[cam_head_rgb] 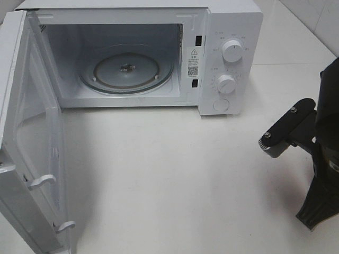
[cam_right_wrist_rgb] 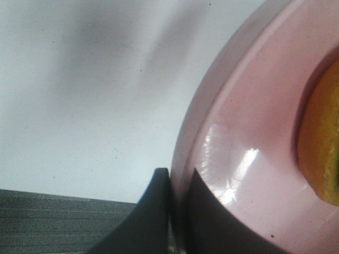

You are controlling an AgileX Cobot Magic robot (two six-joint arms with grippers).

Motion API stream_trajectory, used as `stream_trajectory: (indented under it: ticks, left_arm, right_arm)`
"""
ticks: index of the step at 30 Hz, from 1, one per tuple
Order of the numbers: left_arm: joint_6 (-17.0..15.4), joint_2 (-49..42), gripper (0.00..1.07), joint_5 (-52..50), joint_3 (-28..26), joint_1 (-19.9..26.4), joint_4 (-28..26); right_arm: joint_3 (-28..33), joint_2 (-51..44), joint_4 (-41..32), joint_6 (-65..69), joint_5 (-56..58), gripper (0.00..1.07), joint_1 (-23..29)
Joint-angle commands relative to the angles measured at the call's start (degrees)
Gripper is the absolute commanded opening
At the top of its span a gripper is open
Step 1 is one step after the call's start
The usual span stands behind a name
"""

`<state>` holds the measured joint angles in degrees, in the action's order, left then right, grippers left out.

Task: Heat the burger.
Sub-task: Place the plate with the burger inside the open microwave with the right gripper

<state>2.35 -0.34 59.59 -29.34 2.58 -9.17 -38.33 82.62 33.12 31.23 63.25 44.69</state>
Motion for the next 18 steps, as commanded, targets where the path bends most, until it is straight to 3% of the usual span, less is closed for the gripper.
stream_trajectory:
  ticks: [1, 8, 18]
  left_arm:
    - [0.1, -1.1, 0.98, -0.5, 0.1, 0.2, -0.2]
    - [0.1, -1.1, 0.98, -0.5, 0.1, 0.2, -0.2]
    - [0.1, -1.1, 0.98, -0.5, 0.1, 0.2, -0.2]
  right_arm:
    - [0.1, -1.0, 3.2, 0.6, 3.6, 0.00, 3.3]
    - [0.1, -1.0, 3.2, 0.0, 4.4, 0.00, 11.3]
    - [0.1, -1.0, 3.3, -3.0, 3.7, 0.00, 18.5]
